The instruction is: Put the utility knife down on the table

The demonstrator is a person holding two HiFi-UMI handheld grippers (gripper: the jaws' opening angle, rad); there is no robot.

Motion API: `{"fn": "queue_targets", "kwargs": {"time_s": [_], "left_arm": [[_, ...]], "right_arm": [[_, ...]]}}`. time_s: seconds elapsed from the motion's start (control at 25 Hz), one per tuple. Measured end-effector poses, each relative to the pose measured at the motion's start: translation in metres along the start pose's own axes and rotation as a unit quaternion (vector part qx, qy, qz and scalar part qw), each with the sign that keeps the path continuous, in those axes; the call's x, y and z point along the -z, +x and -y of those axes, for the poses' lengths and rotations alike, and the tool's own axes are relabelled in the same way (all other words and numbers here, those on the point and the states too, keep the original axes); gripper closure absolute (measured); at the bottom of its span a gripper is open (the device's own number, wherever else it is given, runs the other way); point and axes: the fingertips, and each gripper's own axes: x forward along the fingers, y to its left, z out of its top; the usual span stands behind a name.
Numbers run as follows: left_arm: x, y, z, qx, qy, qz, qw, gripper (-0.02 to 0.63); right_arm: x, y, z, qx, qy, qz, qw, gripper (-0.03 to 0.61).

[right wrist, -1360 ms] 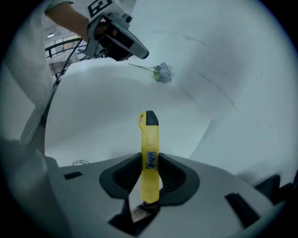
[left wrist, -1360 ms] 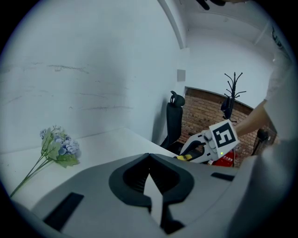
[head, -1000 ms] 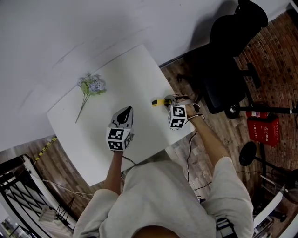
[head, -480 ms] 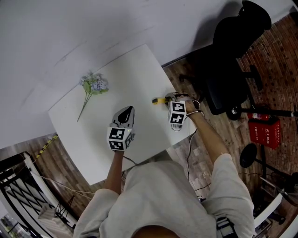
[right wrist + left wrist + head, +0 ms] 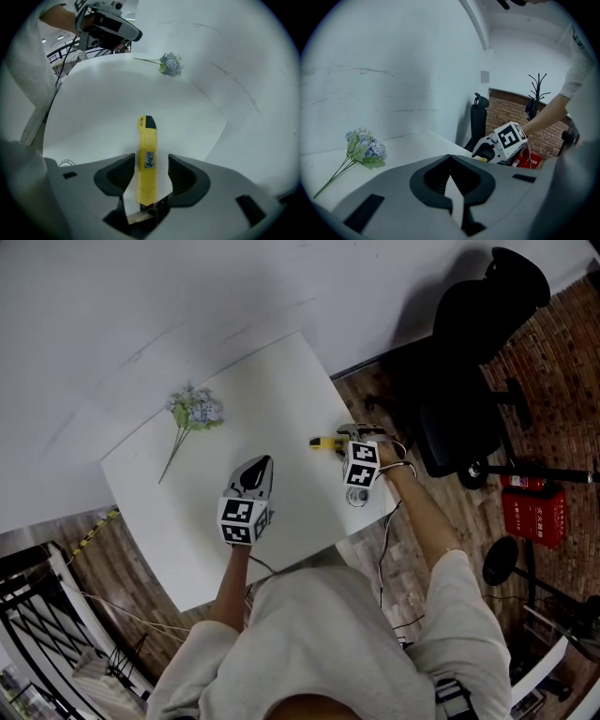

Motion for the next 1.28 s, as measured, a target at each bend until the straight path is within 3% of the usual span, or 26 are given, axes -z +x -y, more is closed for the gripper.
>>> {"fn": "queue_targets", "kwargs": {"time_s": [0.28,0.48,0.64,0.84,1.16,1.28], "left_arm": [[-0.003,-0.003,0.002,-0.002,0.006,0.004,1.0,0.607],[-0.005,-0.006,0.007,-0.002,0.012,0.007,0.9999,0.607],[-0.007,-0.009,0.011,-0.001,0.016,0.011,0.9998,0.607],[-0.013,-0.013,0.016,-0.002,0.019,0.019,0.9996,0.607],[-0.027,-0.023,0.017,-0.007,0.018,0.039,0.999,0.607],[-0.035,-0.029,0.017,-0.01,0.017,0.05,0.9986,0.607]], "right_arm": [[-0.01,-0.021,0.005,0.033,0.063,0.047,0.996,0.376],[-0.013,-0.046,0.01,0.067,0.174,0.109,0.976,0.439],[-0.006,-0.067,0.013,0.083,0.275,0.156,0.945,0.457],[0.001,-0.101,0.017,0.117,0.374,0.234,0.89,0.5],[0.012,-0.149,0.012,0.175,0.472,0.304,0.809,0.568],[0.011,-0.169,0.01,0.198,0.485,0.327,0.787,0.578]]}}
